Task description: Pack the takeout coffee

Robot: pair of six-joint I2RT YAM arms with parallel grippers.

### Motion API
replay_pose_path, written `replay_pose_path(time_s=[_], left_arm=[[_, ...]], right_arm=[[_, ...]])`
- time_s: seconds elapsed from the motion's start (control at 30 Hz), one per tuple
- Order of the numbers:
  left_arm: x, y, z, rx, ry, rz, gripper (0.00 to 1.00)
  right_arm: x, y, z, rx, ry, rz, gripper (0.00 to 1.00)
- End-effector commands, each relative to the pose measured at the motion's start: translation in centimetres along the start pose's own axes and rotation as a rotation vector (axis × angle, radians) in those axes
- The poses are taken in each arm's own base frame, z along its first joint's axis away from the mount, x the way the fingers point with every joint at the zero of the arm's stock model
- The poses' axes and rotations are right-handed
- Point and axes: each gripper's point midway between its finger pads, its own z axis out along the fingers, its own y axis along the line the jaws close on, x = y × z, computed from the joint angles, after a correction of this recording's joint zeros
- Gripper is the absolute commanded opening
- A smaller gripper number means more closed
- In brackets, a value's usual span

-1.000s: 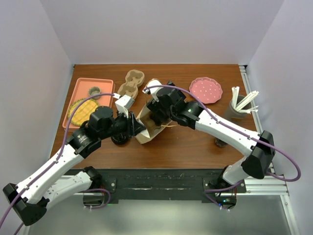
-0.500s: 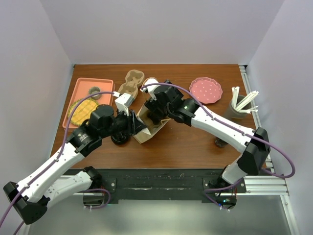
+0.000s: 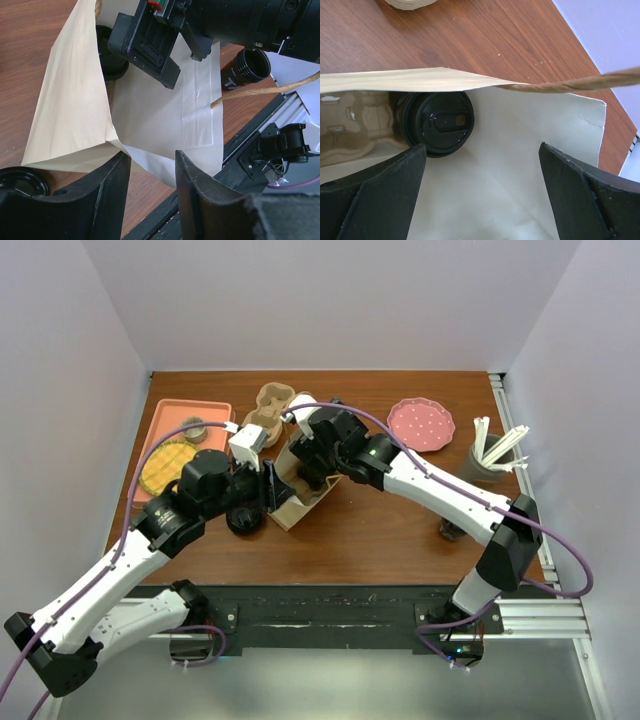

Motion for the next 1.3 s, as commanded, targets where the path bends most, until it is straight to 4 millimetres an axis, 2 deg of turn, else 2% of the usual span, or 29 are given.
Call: replay_pose_path(time_s=[0.0,0.4,0.8,1.13,1.27], left_arm=[[-2.6,0.0,-1.2,-0.031,-0.073,0.029,0.46],[-3.2,1.4,-2.2,-0.119,-0.090,0.048,0.53],[-4.0,2.7,-3.3,-0.201,-0.111,0.087,0.60],[-5.2,2.6,-4.0,-0.217,-0.146,0.092,0.62],[-5.2,2.8,-4.0,-0.228,-0.135,0.099,0.62]], right_arm=[[-2.3,-1.0,-0.4,0.000,-0.050,0.013,0.99],[-2.4,-0.2,0.8,-0.040,-0.019,-0.026,0.99],[-3.4,-0.7,0.3,-0.052,-0.027,-0.007,0.99],[-7.1,-2.9,-0.4,-0.028,-0.111,0.101,0.99],[-8.1,-3.4,0.0,-0.023,-0.120,0.134,0.98]])
